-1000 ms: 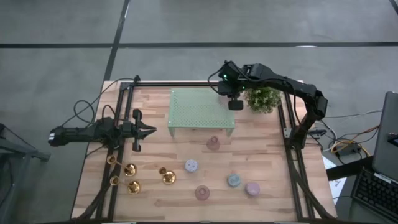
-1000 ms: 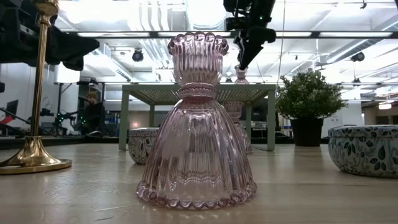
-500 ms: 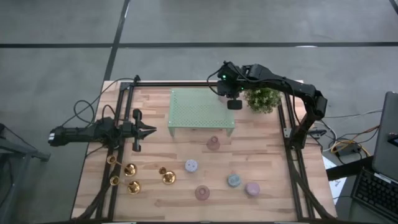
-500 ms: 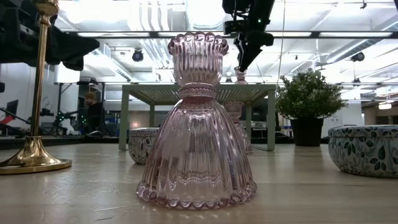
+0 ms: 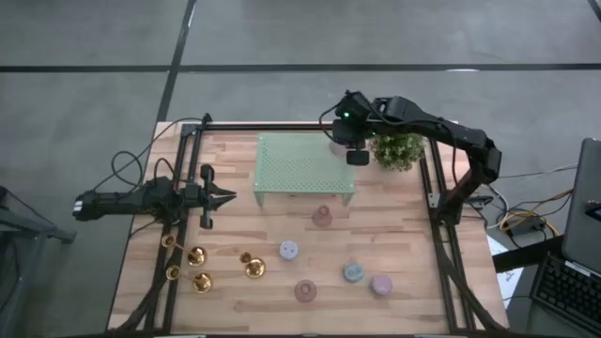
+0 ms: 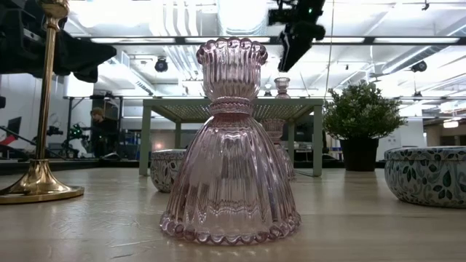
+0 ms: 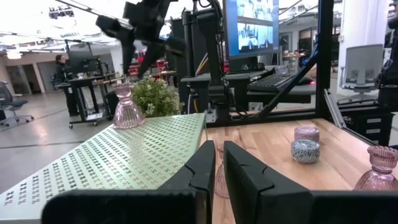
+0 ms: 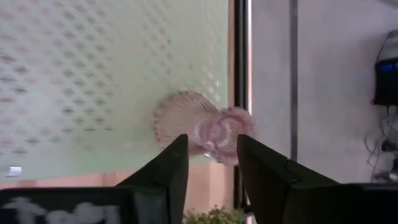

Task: Pick & Place candle stick holders
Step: Put the top pink candle holder on the shelf aligned with the other pink candle holder

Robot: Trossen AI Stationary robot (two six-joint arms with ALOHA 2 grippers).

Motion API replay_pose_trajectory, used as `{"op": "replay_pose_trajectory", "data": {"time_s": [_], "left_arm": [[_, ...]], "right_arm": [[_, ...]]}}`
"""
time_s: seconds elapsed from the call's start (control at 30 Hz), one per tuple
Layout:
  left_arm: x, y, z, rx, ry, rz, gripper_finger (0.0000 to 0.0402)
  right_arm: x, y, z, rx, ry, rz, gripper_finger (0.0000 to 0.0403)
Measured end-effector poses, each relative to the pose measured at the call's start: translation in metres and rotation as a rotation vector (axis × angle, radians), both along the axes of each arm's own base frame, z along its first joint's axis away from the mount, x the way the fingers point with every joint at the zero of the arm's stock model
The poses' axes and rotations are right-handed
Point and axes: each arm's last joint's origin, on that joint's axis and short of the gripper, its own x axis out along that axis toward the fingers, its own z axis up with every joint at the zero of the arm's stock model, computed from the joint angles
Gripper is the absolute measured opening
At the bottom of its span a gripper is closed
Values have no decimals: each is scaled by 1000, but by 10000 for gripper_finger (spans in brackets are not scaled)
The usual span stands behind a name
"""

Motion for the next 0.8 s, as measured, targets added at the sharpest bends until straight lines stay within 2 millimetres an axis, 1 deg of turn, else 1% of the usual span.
{"op": "replay_pose_trajectory", "data": {"time_s": [0.17,0.3,0.43,0.53,0.7,0.8], "left_arm": [[0,0,0,0,-1,0,37],[0,0,0,0,0,0,37],[0,0,0,0,0,0,37],[0,0,0,0,0,0,37],[0,0,0,0,0,0,37],[0,0,0,0,0,0,37]], "right_arm": [[2,33,11,14,-44,101,131],[8,67,9,31,-45,189,124],[14,103,-4,53,-19,279,117],[16,124,-17,65,2,327,112],[18,148,-42,78,14,363,104],[21,159,-56,88,-19,374,102]]}}
